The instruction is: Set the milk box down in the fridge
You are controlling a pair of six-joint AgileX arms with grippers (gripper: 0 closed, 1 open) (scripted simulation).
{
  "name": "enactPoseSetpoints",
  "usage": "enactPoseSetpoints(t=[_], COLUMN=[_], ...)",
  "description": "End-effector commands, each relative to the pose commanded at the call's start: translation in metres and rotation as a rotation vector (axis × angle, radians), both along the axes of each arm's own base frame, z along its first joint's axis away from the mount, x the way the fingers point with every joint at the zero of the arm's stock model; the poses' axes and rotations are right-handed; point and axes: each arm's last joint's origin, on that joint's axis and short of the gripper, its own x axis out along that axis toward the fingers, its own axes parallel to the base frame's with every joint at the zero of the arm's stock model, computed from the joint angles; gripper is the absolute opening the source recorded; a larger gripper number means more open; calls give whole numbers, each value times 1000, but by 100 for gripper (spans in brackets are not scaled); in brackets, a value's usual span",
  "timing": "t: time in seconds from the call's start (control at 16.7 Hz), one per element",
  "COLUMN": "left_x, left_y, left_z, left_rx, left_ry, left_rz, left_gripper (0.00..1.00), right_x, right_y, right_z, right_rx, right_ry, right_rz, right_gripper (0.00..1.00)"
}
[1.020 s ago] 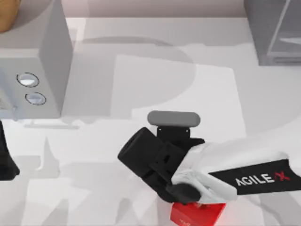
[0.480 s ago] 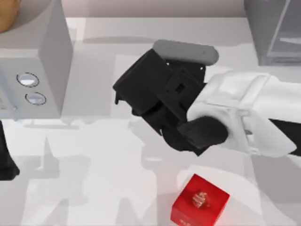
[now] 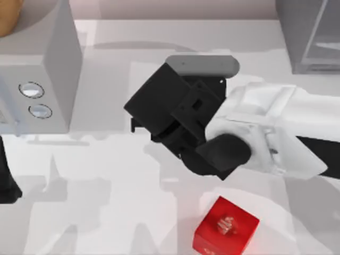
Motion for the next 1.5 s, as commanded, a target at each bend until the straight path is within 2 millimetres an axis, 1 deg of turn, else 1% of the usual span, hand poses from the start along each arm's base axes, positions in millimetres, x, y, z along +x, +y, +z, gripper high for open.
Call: enactPoseSetpoints(t=[0.12, 0.18, 0.3, 0.36, 0.42, 0.54, 0.66, 0.78, 0.9, 0.96, 1.08, 1.2, 1.32, 1.5], left_x=[0, 0, 0, 0, 0, 0, 0, 0, 0, 0, 0, 0, 0, 0], left_y=[0, 0, 0, 0, 0, 0, 0, 0, 0, 0, 0, 0, 0, 0], left_z=[0, 0, 0, 0, 0, 0, 0, 0, 0, 0, 0, 0, 0, 0], left_rx=[0, 0, 0, 0, 0, 0, 0, 0, 0, 0, 0, 0, 0, 0], left_ry=[0, 0, 0, 0, 0, 0, 0, 0, 0, 0, 0, 0, 0, 0], left_rz=[0, 0, 0, 0, 0, 0, 0, 0, 0, 0, 0, 0, 0, 0], left_gripper=[100, 100, 100, 100, 100, 100, 100, 100, 100, 100, 100, 100, 100, 100], right_x=[-1, -2, -5, -7, -10, -16, -27, -43, -61, -69, -84, -94, -101, -106], right_y=[-2, -6, -22, -34, -49, -85, -129, -172, -210, -226, -251, -268, -281, -294], right_z=[1, 3, 9, 14, 19, 28, 35, 33, 23, 14, -5, -26, -44, -63], right_rx=[5, 14, 46, 69, 95, 158, 223, 272, 293, 289, 258, 203, 136, 41], right_ry=[0, 0, -3, -8, -17, -51, -112, -197, -297, -347, -440, -520, -585, -661], right_rz=[4, 12, 34, 46, 57, 79, 96, 108, 113, 113, 107, 93, 73, 38], right_gripper=[0, 0, 0, 0, 0, 0, 0, 0, 0, 0, 0, 0, 0, 0])
